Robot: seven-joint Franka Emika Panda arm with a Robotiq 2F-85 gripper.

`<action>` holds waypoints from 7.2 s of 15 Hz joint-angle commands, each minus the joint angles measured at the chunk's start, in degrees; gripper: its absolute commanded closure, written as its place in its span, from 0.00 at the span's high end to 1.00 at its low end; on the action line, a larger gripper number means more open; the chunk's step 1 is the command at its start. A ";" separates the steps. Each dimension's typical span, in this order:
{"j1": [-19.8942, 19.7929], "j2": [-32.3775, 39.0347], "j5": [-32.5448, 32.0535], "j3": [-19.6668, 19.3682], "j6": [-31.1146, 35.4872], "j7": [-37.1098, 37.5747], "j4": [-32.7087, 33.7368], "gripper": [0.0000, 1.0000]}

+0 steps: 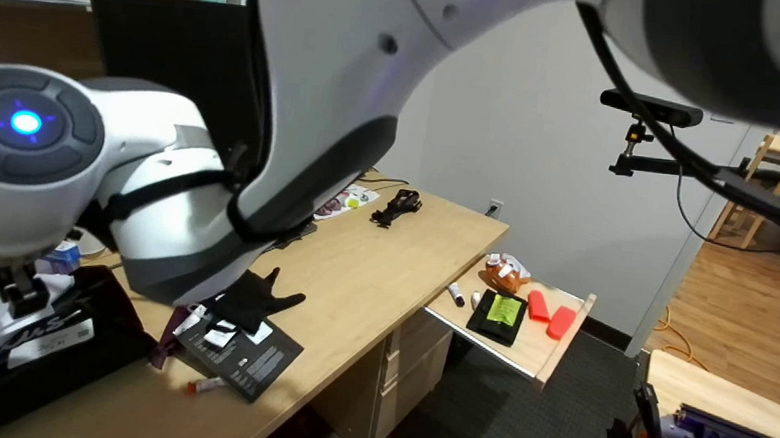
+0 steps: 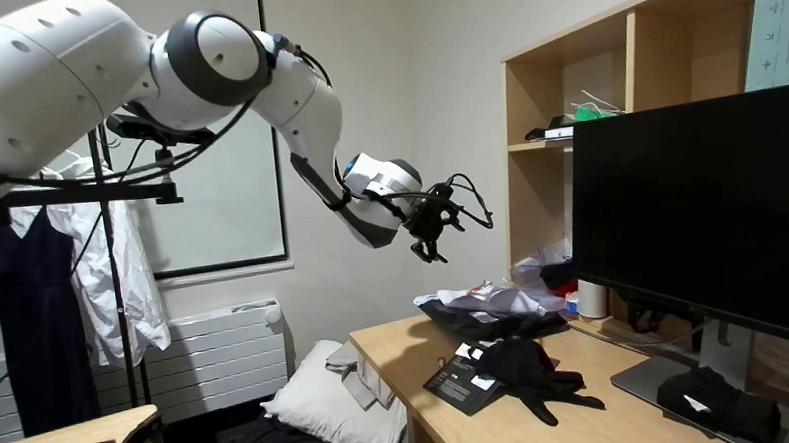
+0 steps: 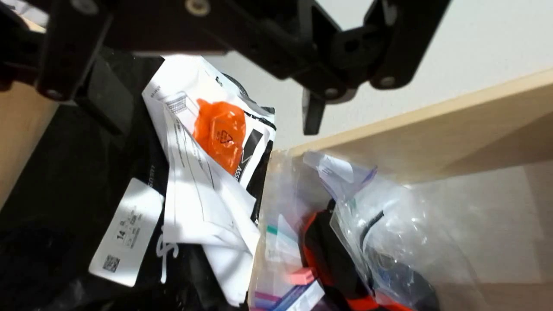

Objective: Take the papers on the black object and move them to the right on the desk

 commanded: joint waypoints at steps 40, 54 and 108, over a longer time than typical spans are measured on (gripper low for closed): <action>-2.20 36.30 4.40 -6.40 -0.92 -0.85 41.88 0.30; 0.64 35.96 -1.91 -15.75 -2.77 16.94 43.69 1.00; -9.56 14.73 8.07 8.88 -5.95 4.48 16.61 0.00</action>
